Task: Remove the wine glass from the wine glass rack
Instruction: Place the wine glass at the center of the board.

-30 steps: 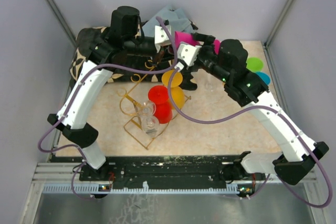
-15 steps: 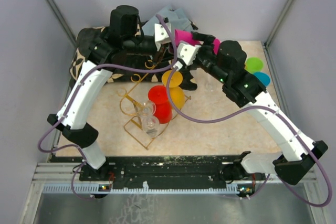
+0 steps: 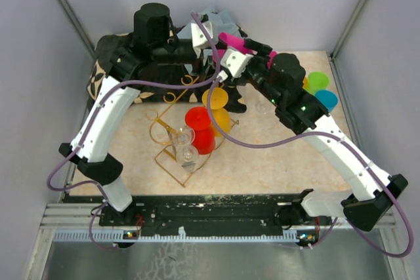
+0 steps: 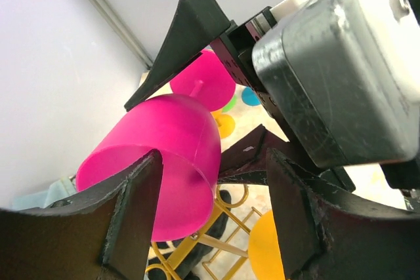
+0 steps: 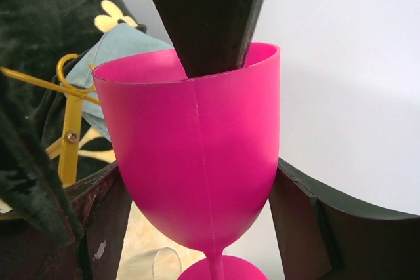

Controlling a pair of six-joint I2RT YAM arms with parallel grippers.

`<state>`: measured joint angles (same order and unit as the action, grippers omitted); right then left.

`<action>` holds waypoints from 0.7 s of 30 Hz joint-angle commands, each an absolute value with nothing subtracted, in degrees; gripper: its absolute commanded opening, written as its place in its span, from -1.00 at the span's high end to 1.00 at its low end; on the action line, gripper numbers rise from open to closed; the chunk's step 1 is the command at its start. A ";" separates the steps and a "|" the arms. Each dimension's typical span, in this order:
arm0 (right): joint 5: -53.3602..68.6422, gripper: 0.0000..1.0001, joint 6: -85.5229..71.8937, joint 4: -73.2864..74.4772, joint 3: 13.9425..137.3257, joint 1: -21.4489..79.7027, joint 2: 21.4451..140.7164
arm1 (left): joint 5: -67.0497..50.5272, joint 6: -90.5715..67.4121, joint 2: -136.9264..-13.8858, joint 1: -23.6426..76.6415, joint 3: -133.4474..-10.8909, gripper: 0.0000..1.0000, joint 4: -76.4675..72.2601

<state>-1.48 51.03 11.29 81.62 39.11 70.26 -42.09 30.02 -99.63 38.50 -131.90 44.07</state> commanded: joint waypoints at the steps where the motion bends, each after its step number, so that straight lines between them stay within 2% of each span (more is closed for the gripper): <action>1: -5.84 -0.15 45.92 0.64 82.99 37.48 67.60 | -41.52 28.04 -98.61 38.85 -133.10 -0.41 42.62; 9: -10.57 -0.18 37.98 -1.23 84.36 32.57 65.87 | -41.79 23.99 -98.53 37.72 -133.25 -0.38 40.46; 21: -19.88 -0.20 31.34 -11.74 69.62 30.98 55.43 | -42.62 19.12 -98.61 36.59 -135.12 -0.32 39.62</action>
<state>-15.16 35.14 -4.08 73.32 31.33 58.76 -41.58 21.71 -99.57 37.12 -132.68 40.97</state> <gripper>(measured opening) 0.734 0.663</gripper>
